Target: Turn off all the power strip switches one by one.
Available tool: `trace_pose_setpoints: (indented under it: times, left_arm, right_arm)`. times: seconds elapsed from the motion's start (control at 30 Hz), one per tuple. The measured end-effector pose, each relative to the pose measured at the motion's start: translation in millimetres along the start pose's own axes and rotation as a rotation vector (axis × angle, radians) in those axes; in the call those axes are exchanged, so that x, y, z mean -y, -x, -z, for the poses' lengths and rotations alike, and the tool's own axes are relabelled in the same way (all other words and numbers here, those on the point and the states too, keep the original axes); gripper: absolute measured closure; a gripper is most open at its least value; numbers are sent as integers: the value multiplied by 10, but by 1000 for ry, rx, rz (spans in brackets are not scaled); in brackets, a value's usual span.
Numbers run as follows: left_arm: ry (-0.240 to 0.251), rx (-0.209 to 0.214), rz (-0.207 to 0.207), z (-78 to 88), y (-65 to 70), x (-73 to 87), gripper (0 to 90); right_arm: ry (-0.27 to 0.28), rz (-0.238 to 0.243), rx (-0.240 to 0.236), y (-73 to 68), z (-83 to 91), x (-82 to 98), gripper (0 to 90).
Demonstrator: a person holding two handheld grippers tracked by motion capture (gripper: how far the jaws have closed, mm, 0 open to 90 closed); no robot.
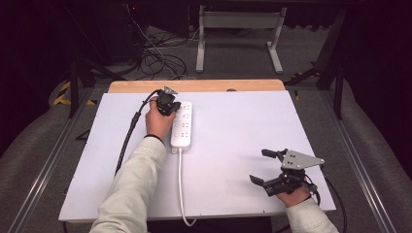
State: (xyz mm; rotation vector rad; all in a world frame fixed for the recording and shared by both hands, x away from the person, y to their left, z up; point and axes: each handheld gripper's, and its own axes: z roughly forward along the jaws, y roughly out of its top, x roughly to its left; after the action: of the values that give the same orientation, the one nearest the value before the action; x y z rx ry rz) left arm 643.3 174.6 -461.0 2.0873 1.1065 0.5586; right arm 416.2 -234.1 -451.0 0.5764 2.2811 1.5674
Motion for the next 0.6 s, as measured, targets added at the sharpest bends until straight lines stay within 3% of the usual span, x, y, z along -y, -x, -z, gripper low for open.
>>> trace_pose_setpoints:
  times: [0.6]
  left_arm:
    - [-3,-9,16,0,17,3,900]
  right_arm:
    - [0,0,2,-2,3,1,41]
